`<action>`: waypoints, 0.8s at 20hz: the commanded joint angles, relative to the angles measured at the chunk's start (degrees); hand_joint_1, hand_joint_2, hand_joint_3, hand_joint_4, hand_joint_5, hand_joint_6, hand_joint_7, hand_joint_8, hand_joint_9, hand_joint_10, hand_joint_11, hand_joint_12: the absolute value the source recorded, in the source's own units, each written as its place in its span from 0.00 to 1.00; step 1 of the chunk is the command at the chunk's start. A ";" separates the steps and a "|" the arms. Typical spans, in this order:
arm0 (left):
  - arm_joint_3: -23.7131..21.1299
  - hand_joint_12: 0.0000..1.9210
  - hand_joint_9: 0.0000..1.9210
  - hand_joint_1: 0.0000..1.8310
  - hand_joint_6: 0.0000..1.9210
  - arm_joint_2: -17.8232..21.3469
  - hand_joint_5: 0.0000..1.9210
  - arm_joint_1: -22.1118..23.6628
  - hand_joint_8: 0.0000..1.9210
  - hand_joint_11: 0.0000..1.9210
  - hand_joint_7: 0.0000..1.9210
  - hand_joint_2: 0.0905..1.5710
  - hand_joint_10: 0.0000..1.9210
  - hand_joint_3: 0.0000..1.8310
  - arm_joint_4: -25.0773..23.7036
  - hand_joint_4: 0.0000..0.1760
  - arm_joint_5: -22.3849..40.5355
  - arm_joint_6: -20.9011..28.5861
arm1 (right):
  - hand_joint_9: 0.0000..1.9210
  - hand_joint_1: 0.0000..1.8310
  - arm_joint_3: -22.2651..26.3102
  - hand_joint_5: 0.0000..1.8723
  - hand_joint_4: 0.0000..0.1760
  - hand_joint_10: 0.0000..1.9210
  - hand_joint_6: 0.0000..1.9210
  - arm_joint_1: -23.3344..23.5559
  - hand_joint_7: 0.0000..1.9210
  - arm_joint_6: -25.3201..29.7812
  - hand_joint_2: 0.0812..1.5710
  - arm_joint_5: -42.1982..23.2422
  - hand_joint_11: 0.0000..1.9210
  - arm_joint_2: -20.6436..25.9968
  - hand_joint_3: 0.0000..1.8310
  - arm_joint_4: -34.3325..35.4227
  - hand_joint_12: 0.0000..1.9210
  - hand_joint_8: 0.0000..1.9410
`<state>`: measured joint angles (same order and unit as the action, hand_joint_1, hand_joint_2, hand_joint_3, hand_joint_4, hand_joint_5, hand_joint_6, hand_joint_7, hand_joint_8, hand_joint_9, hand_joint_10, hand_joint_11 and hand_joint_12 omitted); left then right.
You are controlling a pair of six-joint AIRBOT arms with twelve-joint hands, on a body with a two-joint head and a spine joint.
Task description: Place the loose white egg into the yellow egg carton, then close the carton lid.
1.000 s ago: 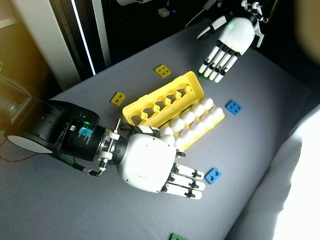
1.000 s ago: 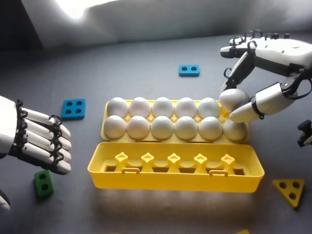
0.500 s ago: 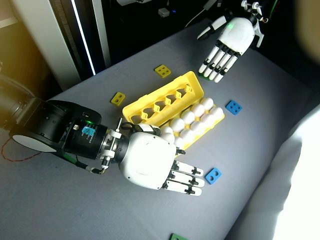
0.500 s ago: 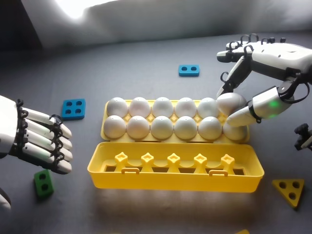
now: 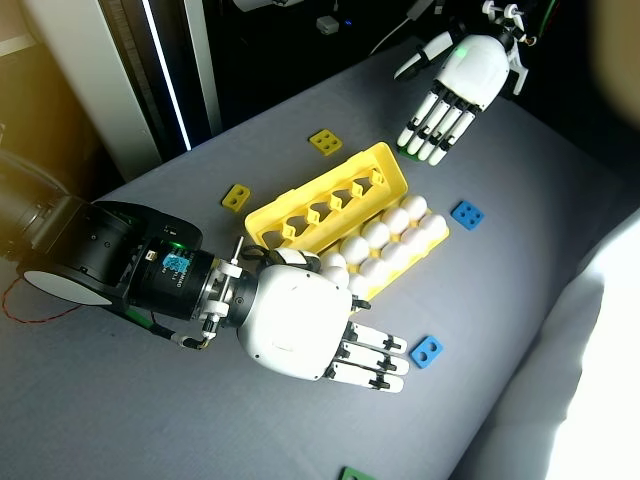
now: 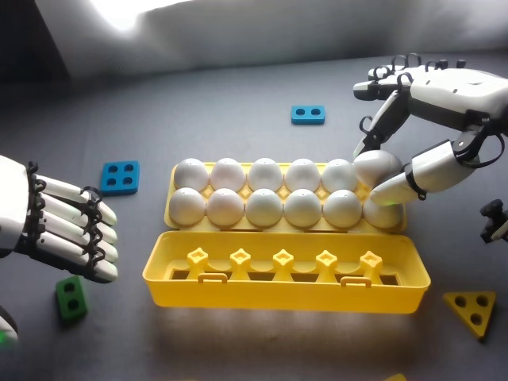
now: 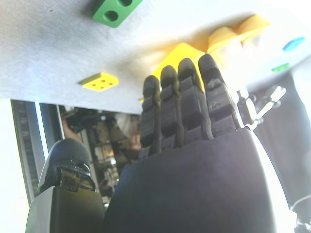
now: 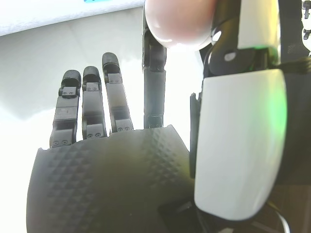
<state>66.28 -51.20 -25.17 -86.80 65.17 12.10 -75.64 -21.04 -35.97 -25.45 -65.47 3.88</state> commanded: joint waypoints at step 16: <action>-0.09 0.18 0.11 0.00 0.00 1.03 0.14 0.43 0.00 0.00 0.14 0.73 0.00 0.00 3.51 0.00 2.30 0.27 | 0.00 0.35 -0.26 0.36 1.00 0.00 0.00 0.18 0.08 -0.81 0.45 -6.13 0.00 0.61 0.00 0.43 0.00 0.00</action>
<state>66.00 -51.20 -25.06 -86.83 65.04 12.10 -75.64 -21.06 -37.04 -25.36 -65.47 3.81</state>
